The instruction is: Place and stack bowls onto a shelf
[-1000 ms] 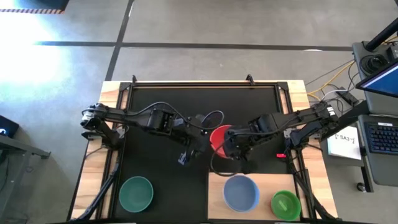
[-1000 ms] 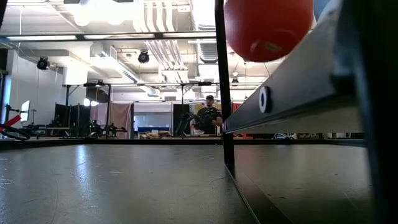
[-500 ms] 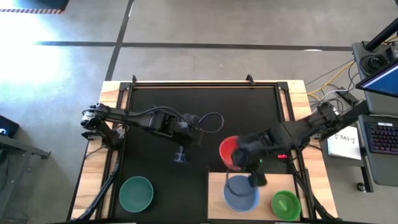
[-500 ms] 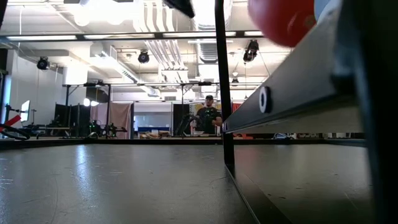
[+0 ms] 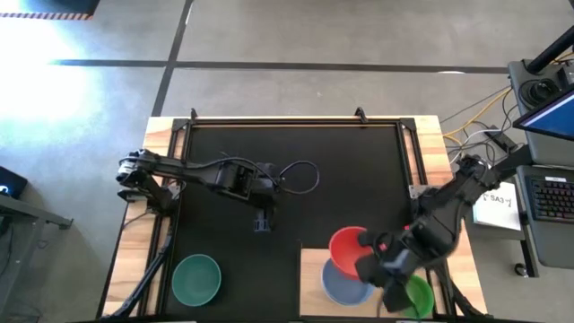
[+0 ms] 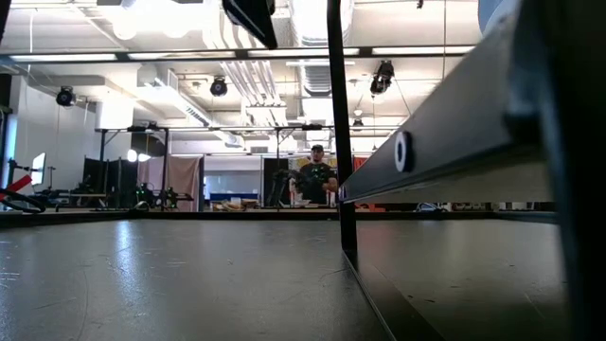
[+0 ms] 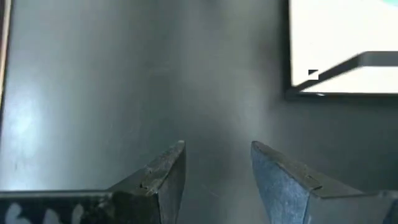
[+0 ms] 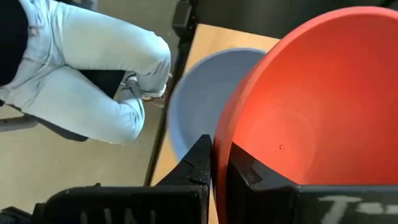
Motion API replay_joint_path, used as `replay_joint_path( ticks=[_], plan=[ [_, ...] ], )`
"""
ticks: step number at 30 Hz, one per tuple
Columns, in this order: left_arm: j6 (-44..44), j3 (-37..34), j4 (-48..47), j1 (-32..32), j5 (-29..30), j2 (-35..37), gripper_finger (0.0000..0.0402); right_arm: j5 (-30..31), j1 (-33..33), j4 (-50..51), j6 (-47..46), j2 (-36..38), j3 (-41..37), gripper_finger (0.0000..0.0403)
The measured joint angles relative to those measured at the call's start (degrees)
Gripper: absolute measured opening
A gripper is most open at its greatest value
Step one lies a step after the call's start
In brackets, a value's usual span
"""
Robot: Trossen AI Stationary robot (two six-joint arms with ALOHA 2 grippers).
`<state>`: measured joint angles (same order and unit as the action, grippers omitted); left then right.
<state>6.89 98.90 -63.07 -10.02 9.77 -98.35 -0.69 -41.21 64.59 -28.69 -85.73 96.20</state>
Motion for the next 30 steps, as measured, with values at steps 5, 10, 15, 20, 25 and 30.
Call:
replay_joint_path(
  ticks=[5, 10, 15, 20, 25, 30],
  plan=[
    [6.2, -1.4, -1.0, 0.0, 2.9, 0.0, 0.0163, 3.1, -4.9, -2.4, -1.2, -1.1, 0.0, 0.0008],
    [11.4, -3.8, -1.1, 0.0, 3.3, 0.0, 0.0163, 7.7, -7.7, -4.6, 0.4, -2.6, 0.0, 0.0008],
    [14.8, -5.3, -1.0, -0.1, 3.4, 0.0, 0.0163, 10.1, -9.4, -7.3, 3.5, -5.7, 0.0, 0.0008],
    [14.6, -5.4, 0.0, -1.5, 3.4, 0.0, 0.0160, 11.7, -10.8, -6.2, 6.8, -9.9, 0.0, 0.0008],
    [14.5, -5.4, -0.1, -2.7, 3.4, 0.0, 0.0159, 12.8, -10.8, -6.1, 6.9, -11.9, 0.0, 0.0008],
    [14.7, -5.4, -0.1, -3.4, 3.4, 0.0, 0.0159, 12.9, -10.8, -4.9, 6.9, -12.5, 0.0, 0.0009]
  ],
)
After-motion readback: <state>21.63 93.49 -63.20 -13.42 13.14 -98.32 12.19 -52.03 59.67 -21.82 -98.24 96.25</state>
